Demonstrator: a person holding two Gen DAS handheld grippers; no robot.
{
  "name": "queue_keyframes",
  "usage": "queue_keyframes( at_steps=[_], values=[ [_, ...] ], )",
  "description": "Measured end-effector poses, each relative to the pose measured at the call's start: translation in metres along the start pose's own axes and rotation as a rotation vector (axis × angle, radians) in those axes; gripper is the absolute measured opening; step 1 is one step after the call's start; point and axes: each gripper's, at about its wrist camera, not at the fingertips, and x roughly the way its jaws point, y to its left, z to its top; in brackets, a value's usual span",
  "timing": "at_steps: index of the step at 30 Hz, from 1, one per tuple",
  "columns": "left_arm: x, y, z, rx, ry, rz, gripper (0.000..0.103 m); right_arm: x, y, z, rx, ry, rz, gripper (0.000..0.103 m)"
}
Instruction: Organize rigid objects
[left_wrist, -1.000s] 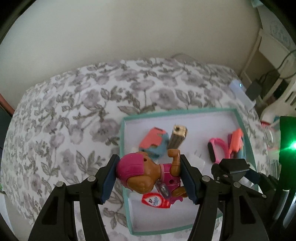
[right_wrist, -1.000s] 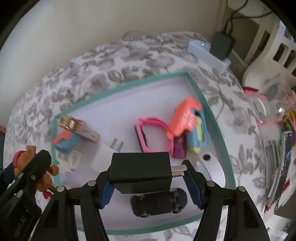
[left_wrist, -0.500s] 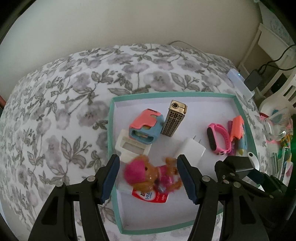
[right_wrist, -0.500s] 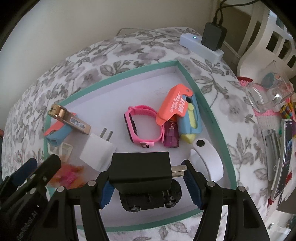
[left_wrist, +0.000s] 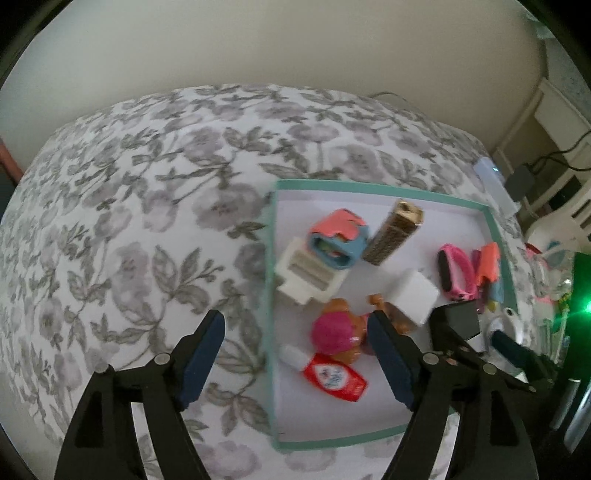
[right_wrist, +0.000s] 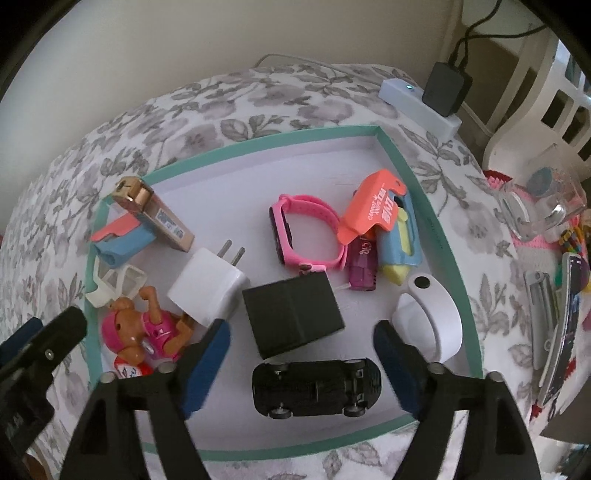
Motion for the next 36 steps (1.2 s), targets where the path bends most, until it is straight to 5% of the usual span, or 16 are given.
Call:
queue_keyframes(
  at_steps=[6, 8, 19, 36],
  values=[
    [0.01, 0.026, -0.01, -0.059, 0.034, 0.045, 0.081, -0.002, 0.003, -0.007, -0.011, -0.004, -0.014, 0.092],
    [0.011, 0.033, -0.013, -0.079, 0.039, 0.057, 0.096, -0.004, 0.004, -0.011, -0.013, -0.013, -0.01, 0.103],
    [0.006, 0.049, -0.029, -0.088, 0.011, 0.124, 0.099, -0.02, 0.006, -0.025, 0.024, -0.042, 0.036, 0.103],
    [-0.013, 0.065, -0.043, -0.118, 0.024, 0.125, 0.098, -0.049, 0.017, -0.046, 0.003, -0.075, 0.066, 0.103]
  ],
)
